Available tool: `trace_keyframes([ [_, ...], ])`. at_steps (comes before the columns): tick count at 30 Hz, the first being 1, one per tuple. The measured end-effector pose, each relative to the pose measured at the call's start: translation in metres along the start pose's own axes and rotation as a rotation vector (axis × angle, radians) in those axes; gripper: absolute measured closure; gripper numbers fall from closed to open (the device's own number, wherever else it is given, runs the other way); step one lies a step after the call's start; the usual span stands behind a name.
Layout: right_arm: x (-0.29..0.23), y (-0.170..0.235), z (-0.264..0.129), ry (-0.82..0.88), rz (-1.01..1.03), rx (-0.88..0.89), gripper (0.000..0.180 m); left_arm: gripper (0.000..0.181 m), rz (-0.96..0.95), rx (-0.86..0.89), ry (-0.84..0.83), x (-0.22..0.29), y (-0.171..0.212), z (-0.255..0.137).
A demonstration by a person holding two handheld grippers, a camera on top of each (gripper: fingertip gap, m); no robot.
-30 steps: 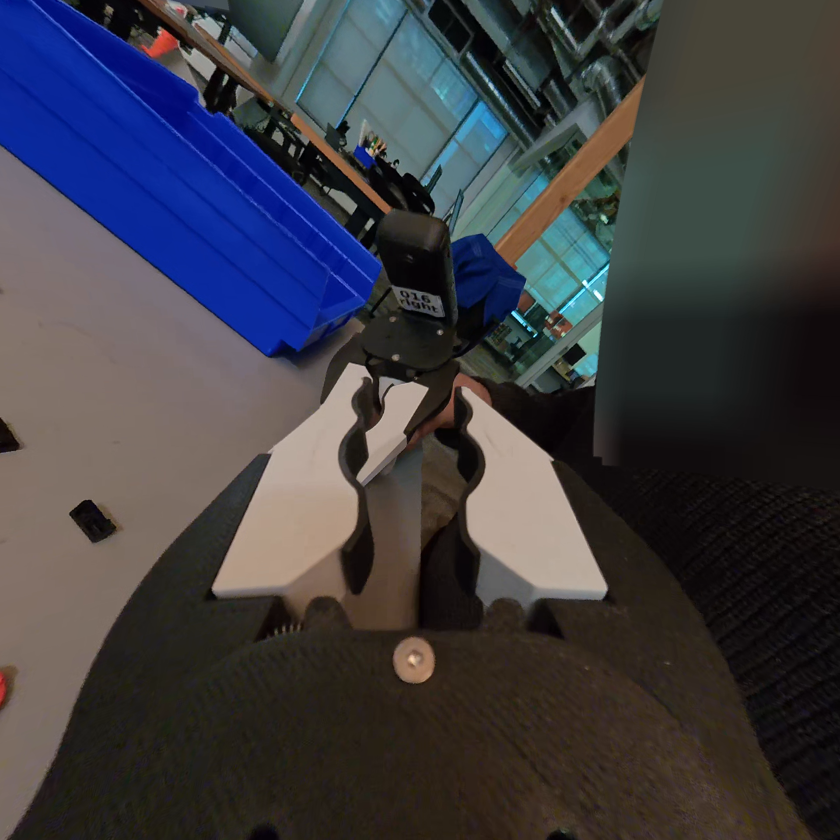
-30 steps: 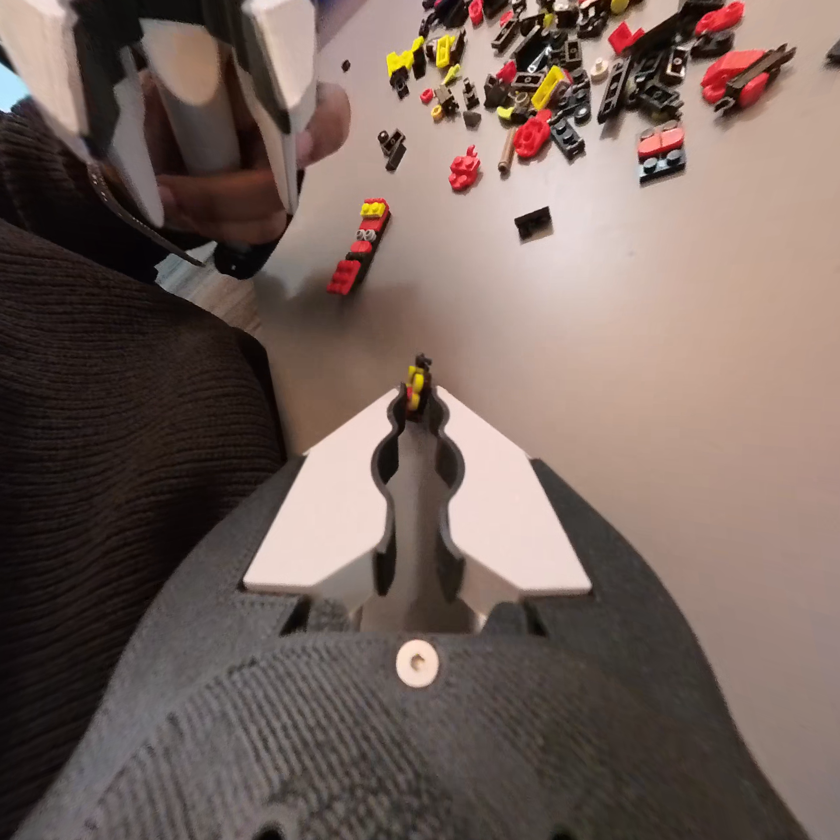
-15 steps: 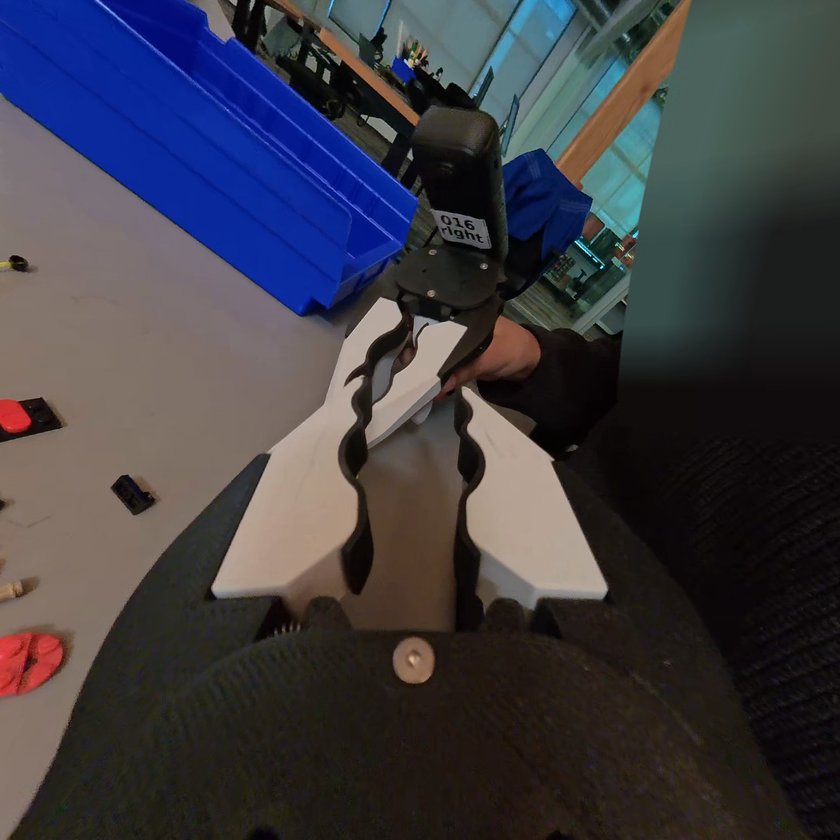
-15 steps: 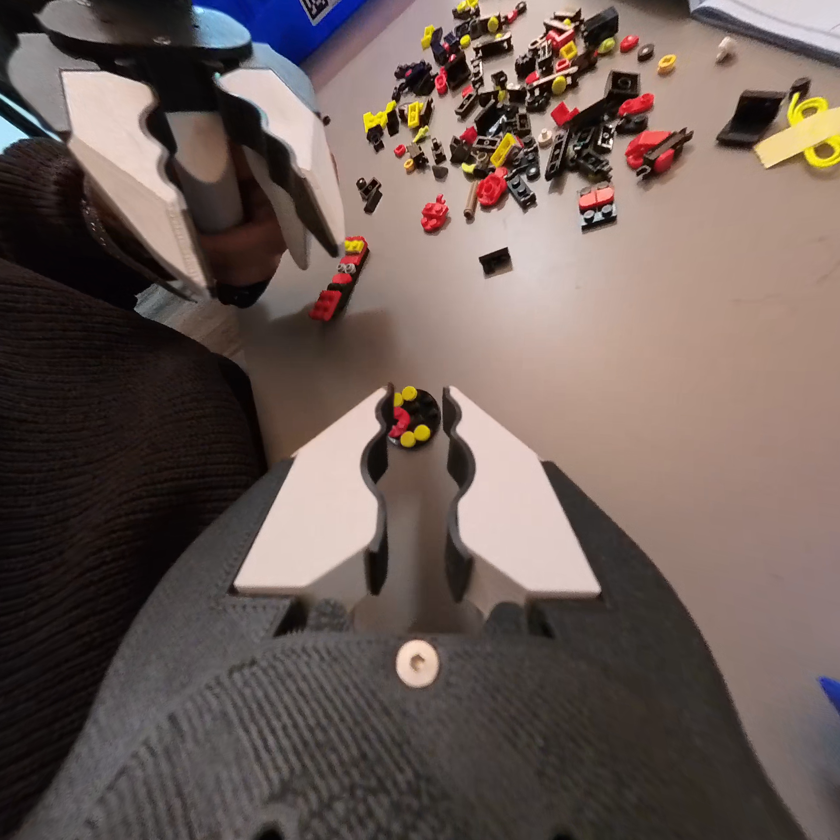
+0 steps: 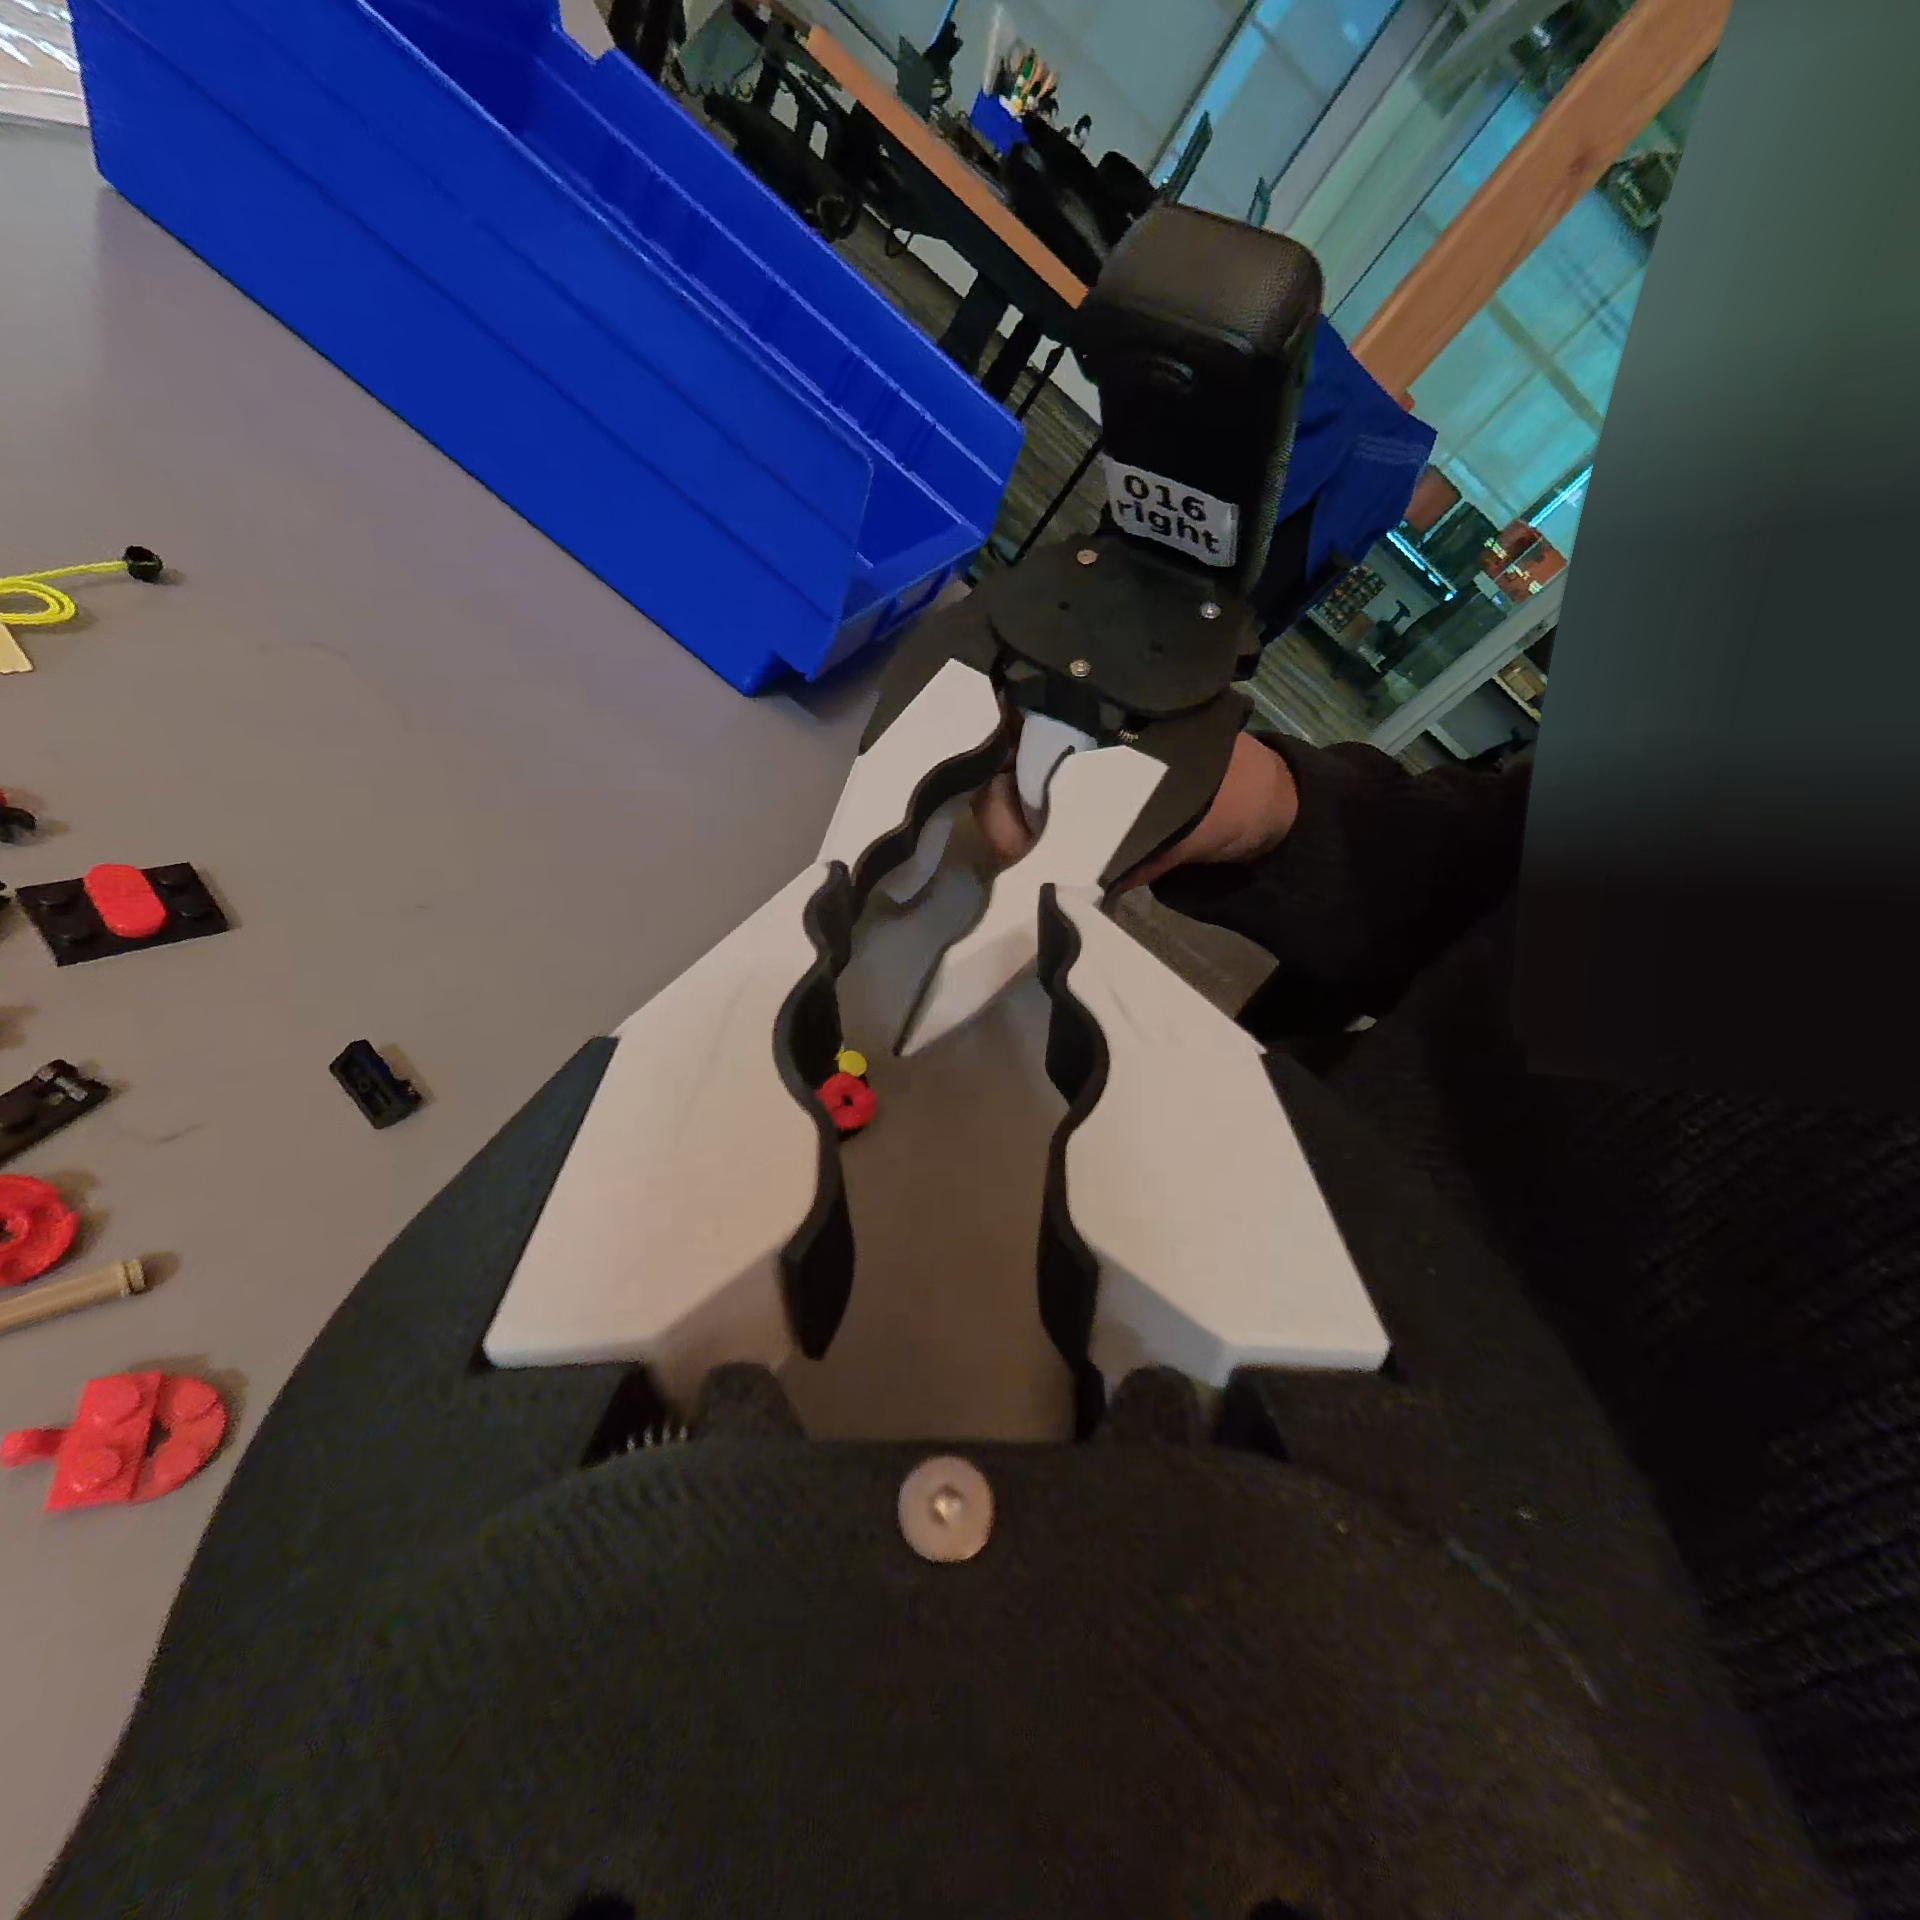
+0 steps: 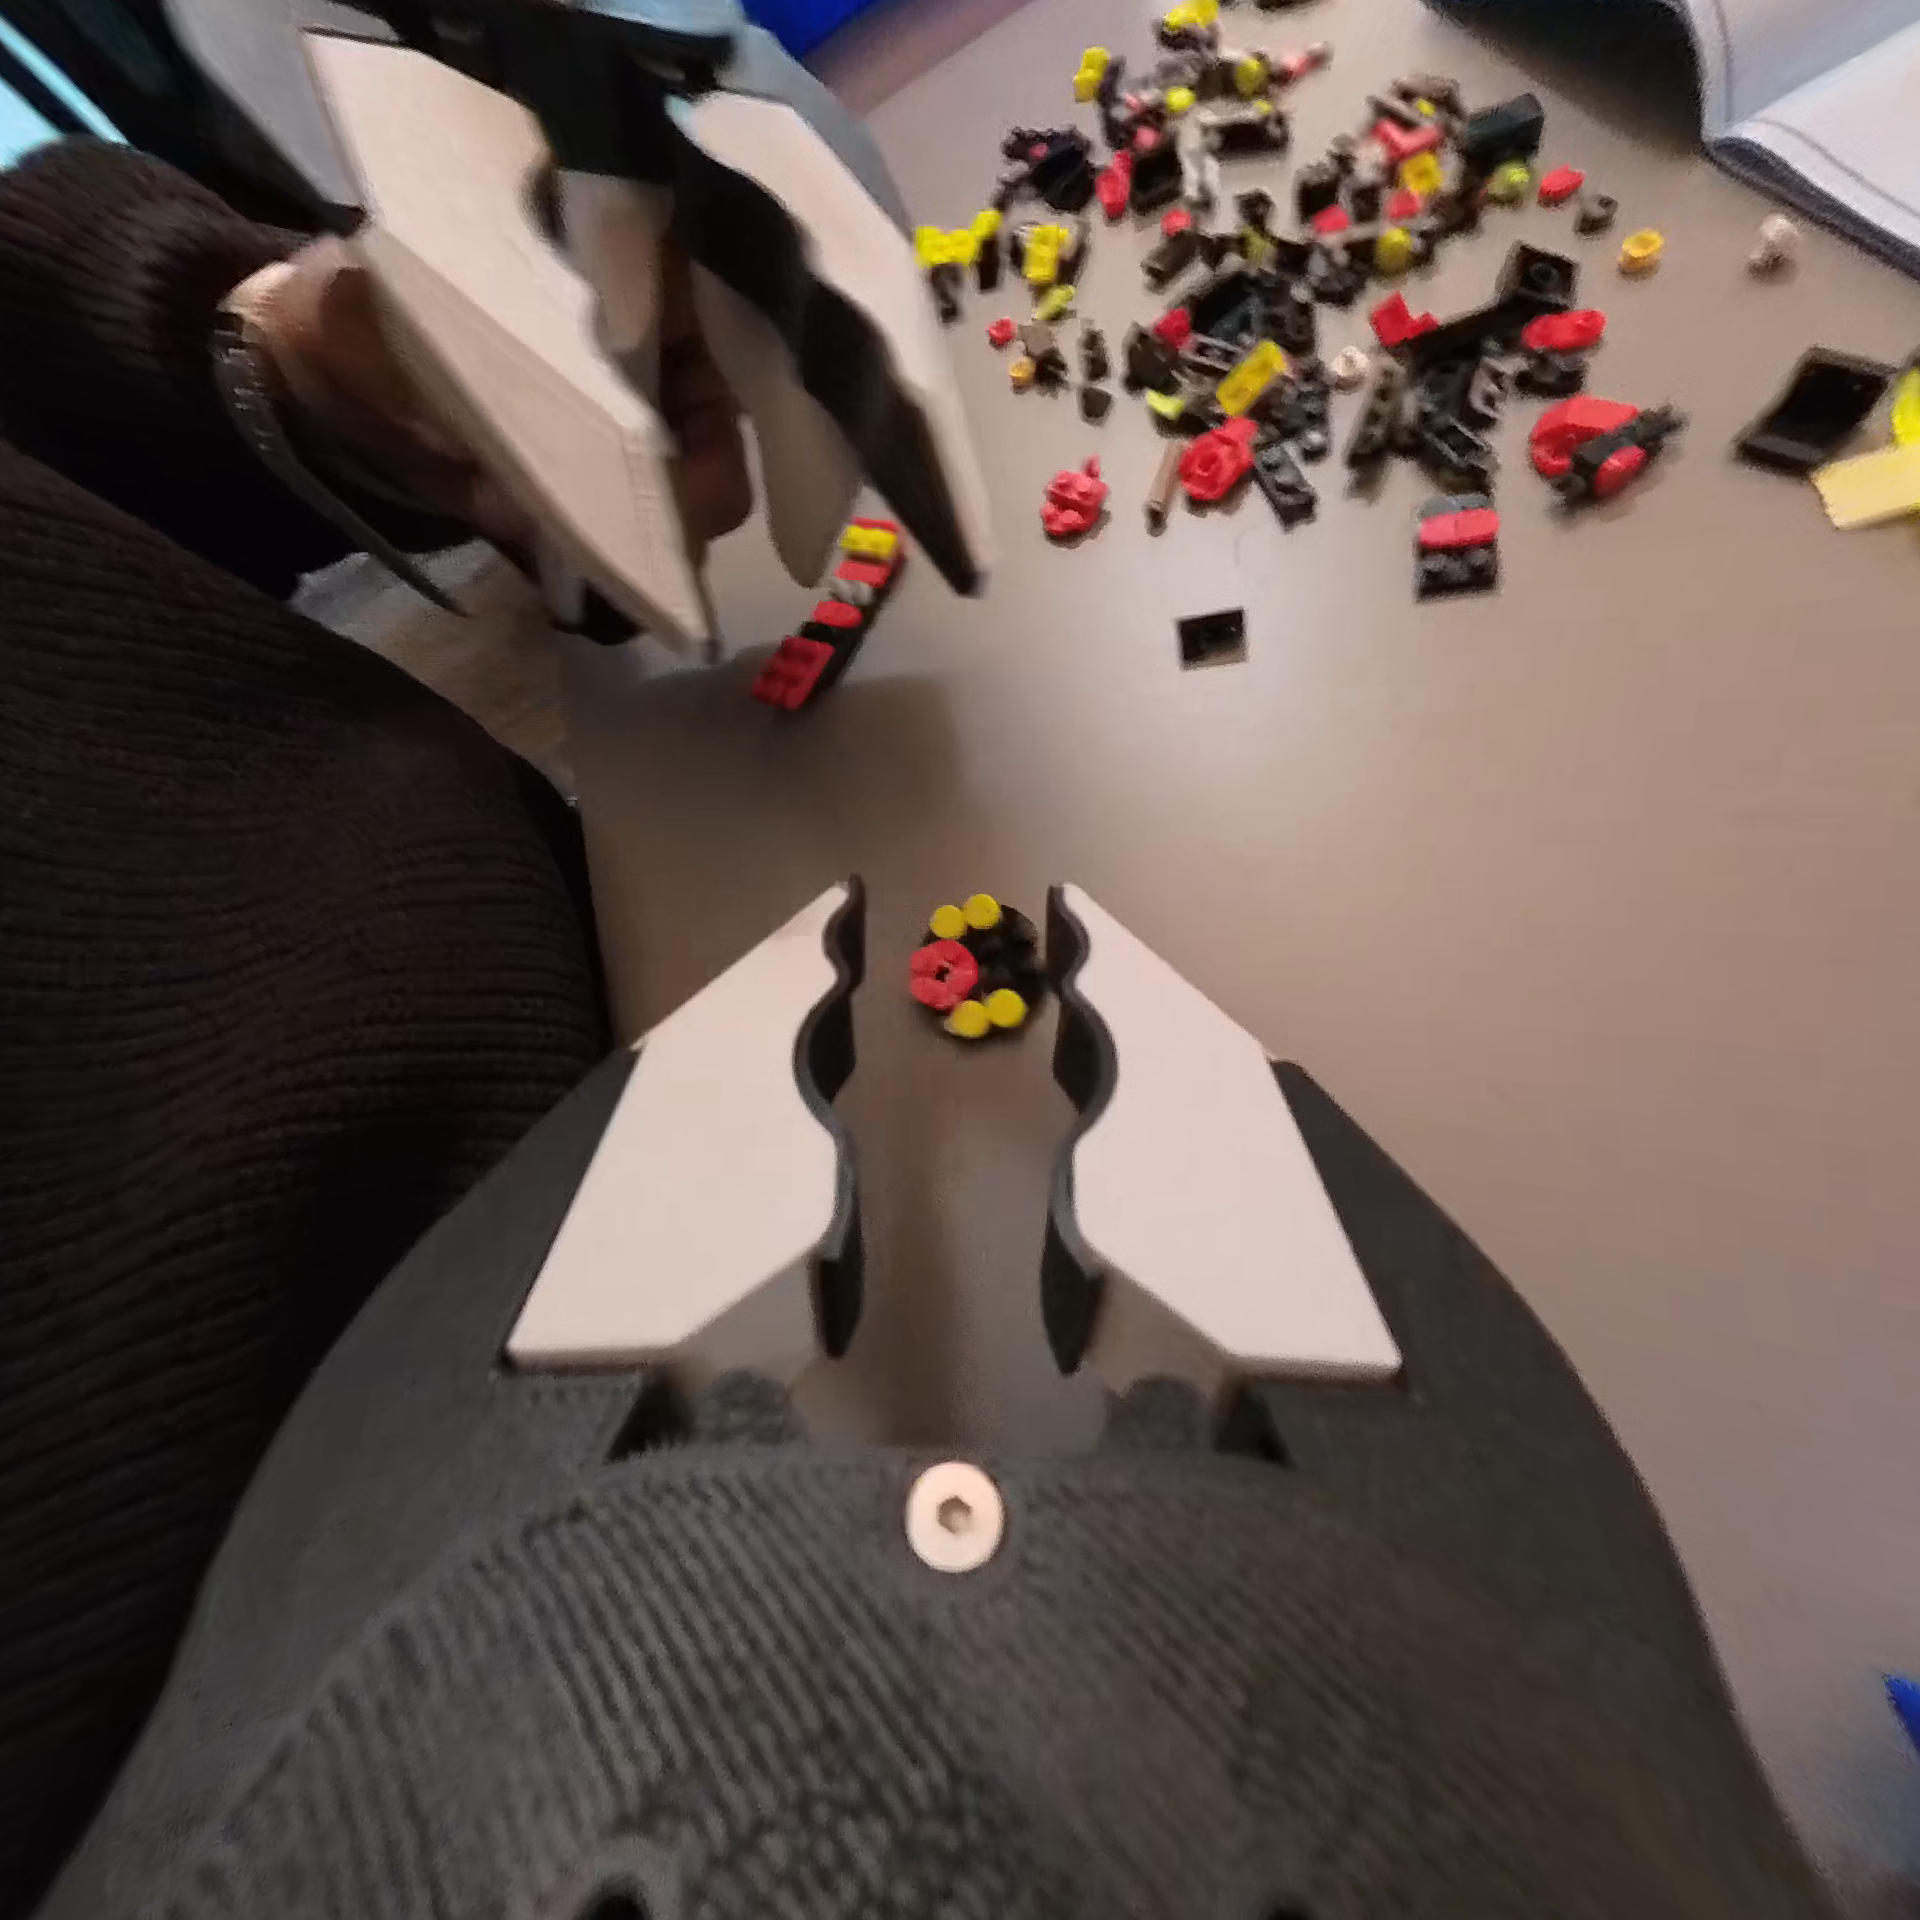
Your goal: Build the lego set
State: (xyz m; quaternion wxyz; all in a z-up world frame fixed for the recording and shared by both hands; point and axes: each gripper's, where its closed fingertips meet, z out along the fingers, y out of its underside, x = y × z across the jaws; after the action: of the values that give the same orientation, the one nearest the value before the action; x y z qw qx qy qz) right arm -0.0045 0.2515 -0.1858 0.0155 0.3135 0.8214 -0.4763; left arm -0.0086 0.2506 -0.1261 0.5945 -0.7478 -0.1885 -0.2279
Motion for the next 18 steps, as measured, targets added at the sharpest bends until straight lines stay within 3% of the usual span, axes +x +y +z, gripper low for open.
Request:
trace_keyframes([
  [5,-0.028,-0.012,0.0,-0.094,-0.122,0.048,0.148,0.148,-0.032,0.023,-0.017,-0.006,-0.003,-0.003],
  [11,-0.041,0.003,0.009,-0.137,-0.197,-0.043,0.155,0.148,-0.059,0.029,-0.043,-0.013,-0.004,-0.005],
  [15,-0.036,0.015,0.013,-0.111,-0.218,-0.111,0.157,0.148,-0.063,0.023,-0.044,-0.014,-0.003,-0.004],
  [18,-0.021,0.028,0.013,-0.033,-0.216,-0.201,0.169,0.148,-0.067,0.019,-0.045,-0.015,-0.002,-0.004],
])
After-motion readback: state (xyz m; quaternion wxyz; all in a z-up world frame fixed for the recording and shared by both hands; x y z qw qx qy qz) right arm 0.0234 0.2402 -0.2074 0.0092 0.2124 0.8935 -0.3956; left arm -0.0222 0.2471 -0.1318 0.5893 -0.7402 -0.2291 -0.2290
